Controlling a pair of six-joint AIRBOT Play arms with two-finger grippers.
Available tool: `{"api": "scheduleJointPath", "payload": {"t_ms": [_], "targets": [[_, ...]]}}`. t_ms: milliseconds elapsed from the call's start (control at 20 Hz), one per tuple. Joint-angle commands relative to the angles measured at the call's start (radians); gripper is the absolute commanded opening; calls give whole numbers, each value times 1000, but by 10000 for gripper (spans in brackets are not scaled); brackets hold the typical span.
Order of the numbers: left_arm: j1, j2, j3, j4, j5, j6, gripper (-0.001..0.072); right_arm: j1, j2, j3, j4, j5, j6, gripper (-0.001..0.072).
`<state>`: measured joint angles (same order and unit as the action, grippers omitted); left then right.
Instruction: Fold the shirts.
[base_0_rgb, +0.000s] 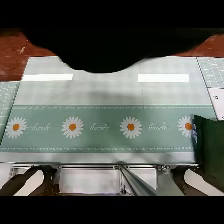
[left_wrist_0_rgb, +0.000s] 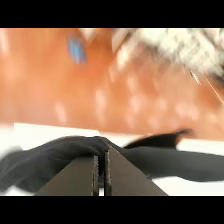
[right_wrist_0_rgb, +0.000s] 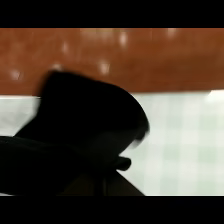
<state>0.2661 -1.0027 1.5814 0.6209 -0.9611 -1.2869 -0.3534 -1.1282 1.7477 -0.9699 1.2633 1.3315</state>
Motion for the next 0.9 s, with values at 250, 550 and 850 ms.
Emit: {"api": "scheduleJointPath", "payload": {"t_ms": [250,550,850], "targets": [[14,236,333,375,-198,-62,20,0,457,38,-94,14,65,27],[14,391,308,551,-360,-134,21,0,618,36,-300,235,182,27],[-18,414,184,640,-392,-196,20,-1,649,-163,-224,307,212,27]]}}
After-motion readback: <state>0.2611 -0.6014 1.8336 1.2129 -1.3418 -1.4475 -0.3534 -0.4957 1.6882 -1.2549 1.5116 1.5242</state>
